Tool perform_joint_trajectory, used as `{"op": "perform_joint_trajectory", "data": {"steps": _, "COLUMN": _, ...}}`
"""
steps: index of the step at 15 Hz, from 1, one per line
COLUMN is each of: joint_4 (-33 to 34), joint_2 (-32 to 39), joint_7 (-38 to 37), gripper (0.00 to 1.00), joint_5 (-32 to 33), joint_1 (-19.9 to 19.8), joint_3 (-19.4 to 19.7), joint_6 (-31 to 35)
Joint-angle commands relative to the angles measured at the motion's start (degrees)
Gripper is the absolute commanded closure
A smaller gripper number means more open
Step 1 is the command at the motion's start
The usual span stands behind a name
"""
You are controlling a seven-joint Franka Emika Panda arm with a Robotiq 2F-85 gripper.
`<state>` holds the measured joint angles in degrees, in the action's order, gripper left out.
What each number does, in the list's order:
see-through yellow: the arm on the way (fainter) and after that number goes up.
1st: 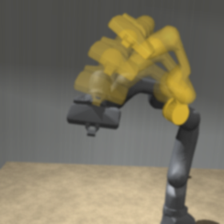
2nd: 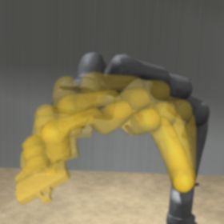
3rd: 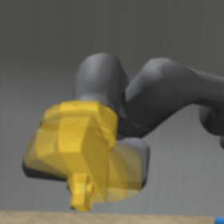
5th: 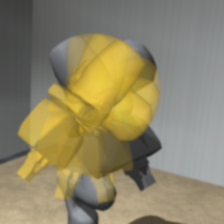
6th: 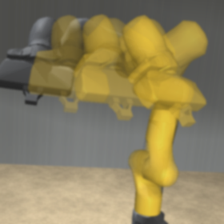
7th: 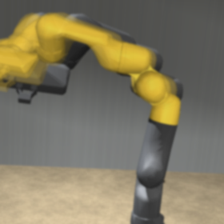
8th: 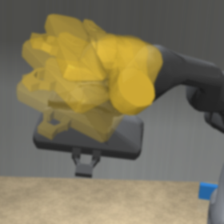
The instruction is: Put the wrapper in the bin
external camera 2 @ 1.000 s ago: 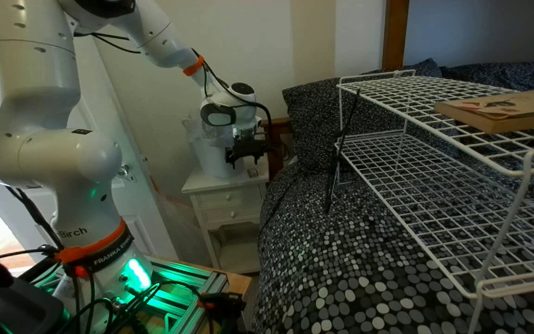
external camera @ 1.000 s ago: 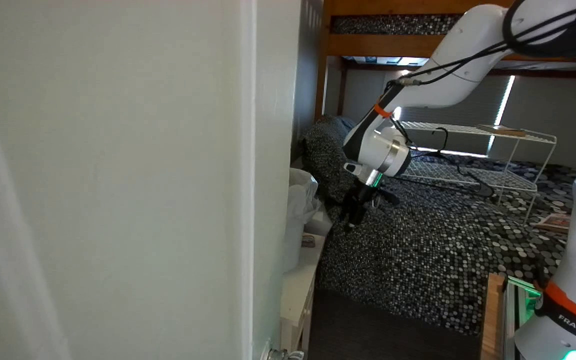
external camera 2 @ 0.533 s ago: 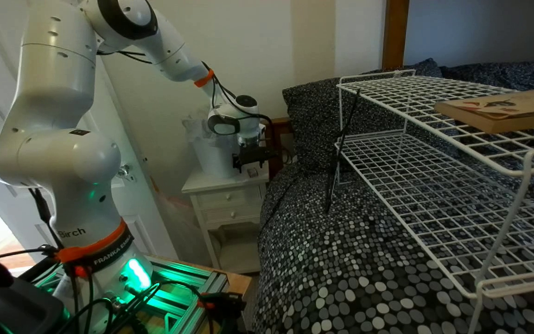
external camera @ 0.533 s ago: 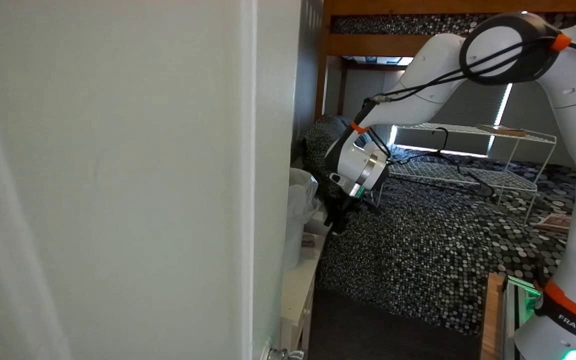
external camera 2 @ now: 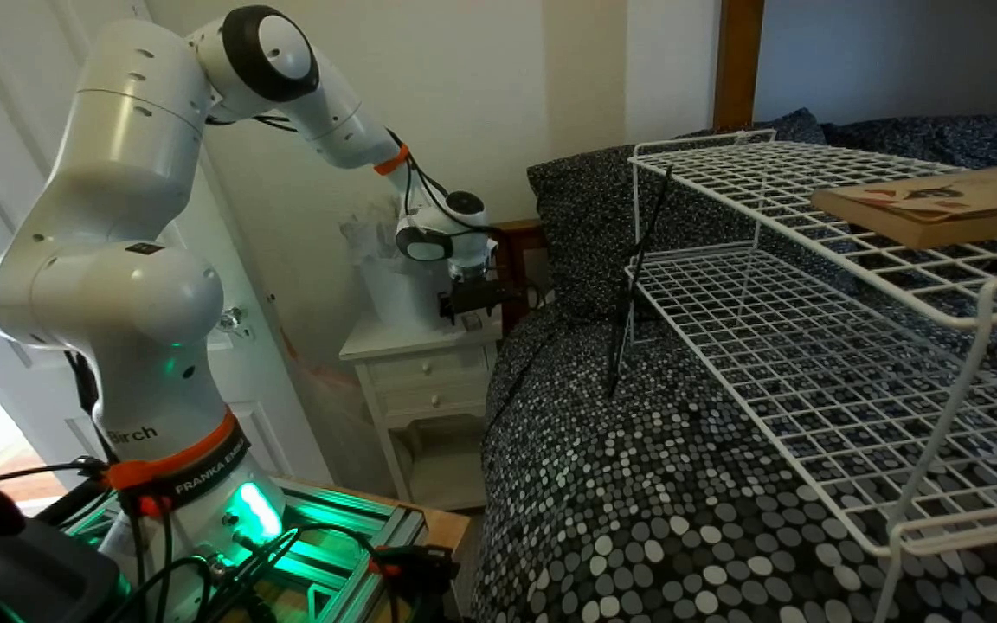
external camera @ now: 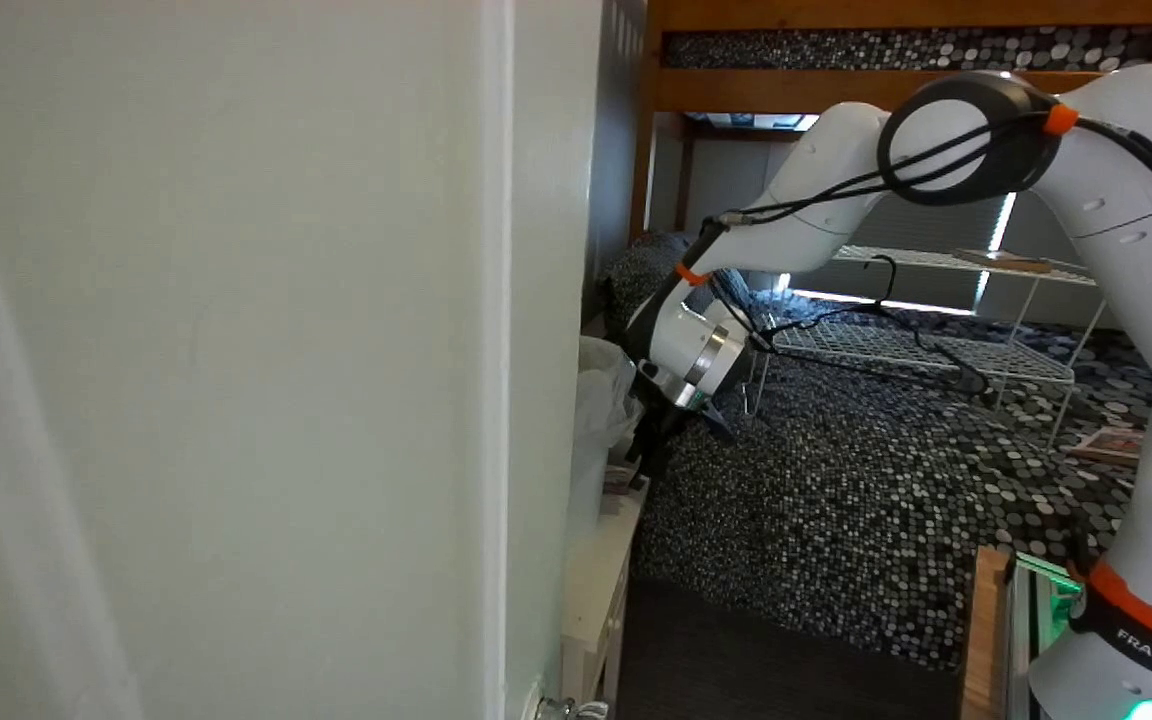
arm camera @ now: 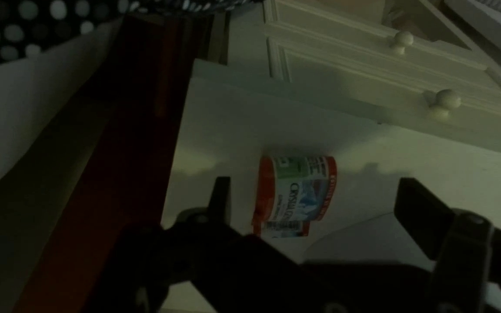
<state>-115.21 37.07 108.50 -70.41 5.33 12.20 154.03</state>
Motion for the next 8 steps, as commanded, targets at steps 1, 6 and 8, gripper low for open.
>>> {"op": "perform_joint_trajectory", "data": {"steps": 1, "joint_4": 3.09, "joint_2": 3.21, "joint_7": 3.16, "gripper": 0.34, "joint_5": -3.59, "joint_1": -1.71, "joint_3": -1.88, "joint_6": 1.4}}
{"op": "perform_joint_trajectory", "data": {"steps": 6, "joint_4": 3.51, "joint_2": 4.05, "joint_7": 3.09, "gripper": 0.73, "joint_5": -2.69, "joint_1": -2.24, "joint_3": -2.53, "joint_6": 0.86}}
{"op": "perform_joint_trajectory", "data": {"steps": 8, "joint_4": 3.64, "joint_2": 4.01, "joint_7": 2.94, "gripper": 0.89, "joint_5": -2.57, "joint_1": -2.47, "joint_3": -2.8, "joint_6": 0.76}}
